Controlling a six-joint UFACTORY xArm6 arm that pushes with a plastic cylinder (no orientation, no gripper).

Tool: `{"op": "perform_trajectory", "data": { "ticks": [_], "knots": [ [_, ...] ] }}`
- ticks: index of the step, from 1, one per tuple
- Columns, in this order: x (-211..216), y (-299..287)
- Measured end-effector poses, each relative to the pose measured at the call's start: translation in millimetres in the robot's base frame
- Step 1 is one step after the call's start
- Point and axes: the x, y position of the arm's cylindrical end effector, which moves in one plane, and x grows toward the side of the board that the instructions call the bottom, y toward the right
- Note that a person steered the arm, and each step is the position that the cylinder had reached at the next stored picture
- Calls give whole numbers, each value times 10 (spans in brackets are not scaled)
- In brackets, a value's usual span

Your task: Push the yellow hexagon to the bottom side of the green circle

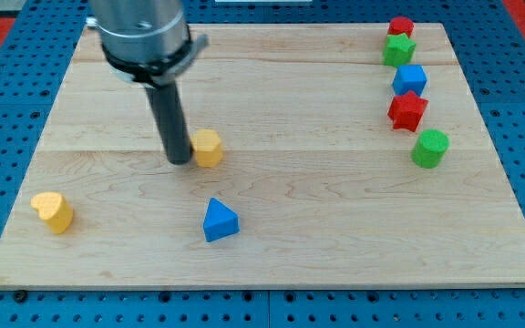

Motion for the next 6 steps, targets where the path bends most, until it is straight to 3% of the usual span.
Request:
{"op": "perform_trajectory", "data": {
  "ticks": [3,6],
  "knots": [
    [-353,-3],
    [-337,980]
  ]
}}
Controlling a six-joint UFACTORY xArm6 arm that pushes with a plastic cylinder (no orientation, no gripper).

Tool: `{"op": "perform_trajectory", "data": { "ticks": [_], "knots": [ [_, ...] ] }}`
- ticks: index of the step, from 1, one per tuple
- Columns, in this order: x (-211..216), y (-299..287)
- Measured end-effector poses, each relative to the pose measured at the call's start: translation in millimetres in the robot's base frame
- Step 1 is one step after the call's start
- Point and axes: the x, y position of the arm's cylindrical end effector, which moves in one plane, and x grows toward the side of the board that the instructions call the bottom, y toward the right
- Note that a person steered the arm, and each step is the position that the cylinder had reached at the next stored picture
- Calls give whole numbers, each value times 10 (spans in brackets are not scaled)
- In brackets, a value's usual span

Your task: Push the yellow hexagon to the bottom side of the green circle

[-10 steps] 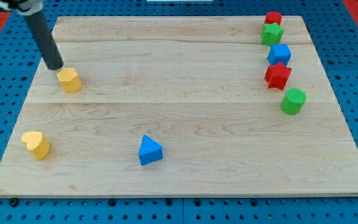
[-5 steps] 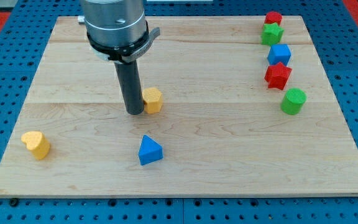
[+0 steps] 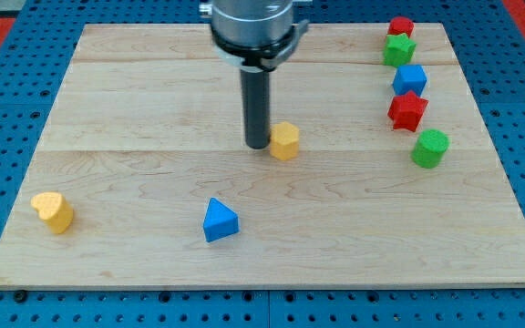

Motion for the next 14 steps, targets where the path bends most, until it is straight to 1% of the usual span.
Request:
{"op": "perform_trajectory", "data": {
  "ticks": [1,3,4,5,6,7,8,9,10,11,12,13,14],
  "knots": [
    [17,379],
    [-59,679],
    [-90,714],
    [-252,697],
    [-217,883],
    [61,1220],
    [404,1381],
    [611,1398],
    [816,1701],
    [929,2069],
    [943,1689],
    [1396,1936],
    [1600,2701]
  ]
}}
